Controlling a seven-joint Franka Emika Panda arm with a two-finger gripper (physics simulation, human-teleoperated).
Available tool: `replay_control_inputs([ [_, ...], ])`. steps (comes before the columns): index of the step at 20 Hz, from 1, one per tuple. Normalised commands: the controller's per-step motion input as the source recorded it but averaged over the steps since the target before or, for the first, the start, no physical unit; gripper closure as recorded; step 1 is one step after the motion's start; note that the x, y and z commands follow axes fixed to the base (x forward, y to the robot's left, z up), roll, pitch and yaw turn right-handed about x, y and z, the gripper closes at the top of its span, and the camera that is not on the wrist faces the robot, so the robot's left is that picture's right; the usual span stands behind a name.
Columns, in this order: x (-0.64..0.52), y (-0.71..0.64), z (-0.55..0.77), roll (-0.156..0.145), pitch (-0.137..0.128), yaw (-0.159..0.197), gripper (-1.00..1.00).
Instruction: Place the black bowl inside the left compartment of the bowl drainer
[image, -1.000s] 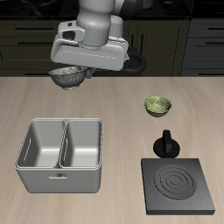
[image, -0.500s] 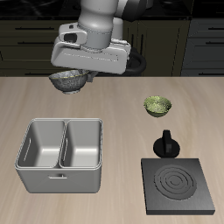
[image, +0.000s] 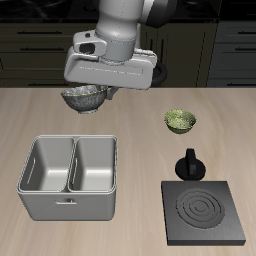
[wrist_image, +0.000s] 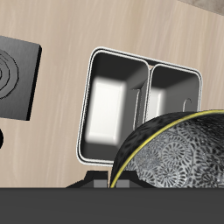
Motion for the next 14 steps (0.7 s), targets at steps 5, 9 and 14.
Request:
replay_control_inputs([
  [5,0.2,0.15,0.02,0.01,0.001,0.003,1.0],
  [9,0.21,0.08,-0.03,0.013,0.002,0.017,1.0],
  [14,0.13,0.04,-0.17,0.008,0.025,0.001,1.0],
])
